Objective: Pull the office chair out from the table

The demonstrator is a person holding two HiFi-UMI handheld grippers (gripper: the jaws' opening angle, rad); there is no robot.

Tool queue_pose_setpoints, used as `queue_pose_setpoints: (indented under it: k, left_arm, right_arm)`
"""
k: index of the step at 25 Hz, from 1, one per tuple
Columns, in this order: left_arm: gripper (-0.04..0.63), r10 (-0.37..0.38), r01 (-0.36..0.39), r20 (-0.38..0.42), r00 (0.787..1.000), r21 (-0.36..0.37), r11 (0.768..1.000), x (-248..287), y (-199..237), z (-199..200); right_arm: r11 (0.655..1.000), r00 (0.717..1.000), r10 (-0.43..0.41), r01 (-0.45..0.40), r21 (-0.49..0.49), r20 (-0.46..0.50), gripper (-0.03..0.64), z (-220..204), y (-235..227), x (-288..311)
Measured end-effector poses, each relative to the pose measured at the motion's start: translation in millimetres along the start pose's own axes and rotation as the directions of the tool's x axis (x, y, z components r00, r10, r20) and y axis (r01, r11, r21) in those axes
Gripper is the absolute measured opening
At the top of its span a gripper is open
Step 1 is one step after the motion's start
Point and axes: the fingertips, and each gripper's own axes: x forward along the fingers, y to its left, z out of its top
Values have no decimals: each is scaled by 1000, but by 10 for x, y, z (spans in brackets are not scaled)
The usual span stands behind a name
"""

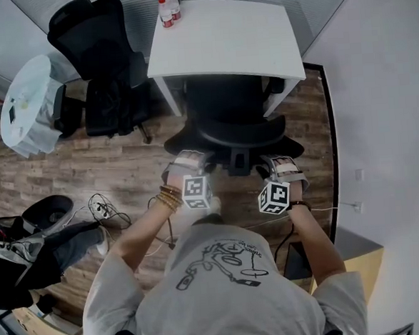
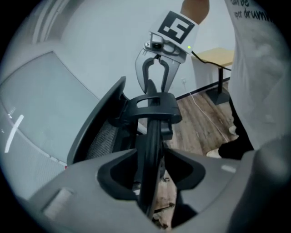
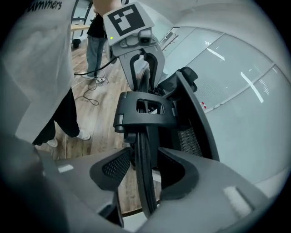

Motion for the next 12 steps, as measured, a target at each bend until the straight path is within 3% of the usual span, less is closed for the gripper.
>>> queue_pose_setpoints:
  k: [9, 12]
  left_arm:
    - [193, -23, 29, -58, 998, 93, 995, 202, -8, -124]
    - [120, -45, 51, -57, 997, 113, 992, 230, -76, -123]
  right_arm:
    - [996, 997, 35, -41, -81, -75, 199, -179, 59, 327]
    - [995, 996, 54, -60, -78, -77, 131, -218, 70, 368]
